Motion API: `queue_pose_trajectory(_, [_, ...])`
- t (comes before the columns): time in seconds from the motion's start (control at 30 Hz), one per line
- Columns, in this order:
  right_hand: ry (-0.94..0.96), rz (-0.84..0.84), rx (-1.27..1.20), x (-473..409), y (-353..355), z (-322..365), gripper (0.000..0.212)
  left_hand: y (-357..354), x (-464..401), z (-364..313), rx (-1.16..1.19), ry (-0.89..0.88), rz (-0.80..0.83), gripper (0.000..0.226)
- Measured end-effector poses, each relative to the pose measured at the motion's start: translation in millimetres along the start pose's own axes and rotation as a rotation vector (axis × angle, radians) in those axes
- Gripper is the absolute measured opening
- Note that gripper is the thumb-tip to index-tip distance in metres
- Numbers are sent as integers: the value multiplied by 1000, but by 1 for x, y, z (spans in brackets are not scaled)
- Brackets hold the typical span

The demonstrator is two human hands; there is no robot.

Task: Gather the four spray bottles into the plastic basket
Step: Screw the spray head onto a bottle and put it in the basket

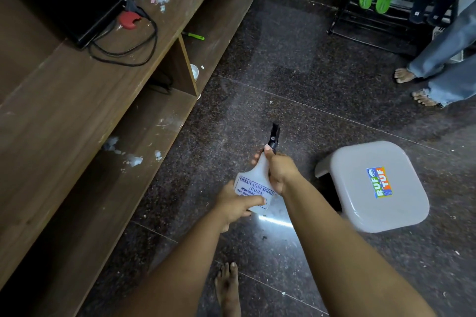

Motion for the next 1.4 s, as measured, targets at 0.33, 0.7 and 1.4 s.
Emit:
queue_pose_trajectory(0.33, [-18,302,-91,20,0,25,31,-10,18,4,422,87,289,50])
queue_pose_trajectory(0.7, [5,-192,-164,52,4,8,35,-5,54,6,447,-123,-12,46])
queue_pose_trajectory(1.4, [768,638,988,401,-292,-46,54,242,372,28,913,-187,-622,92])
Point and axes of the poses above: each hand's wrist, its own x-axis away from the middle knuckle, its own y-axis out of the back of the hand, z = x × y, the point moved 5 cm from there along -x, towards the middle knuckle, and after that the axes turned 4 degrees about y, right-handed, at the moved point
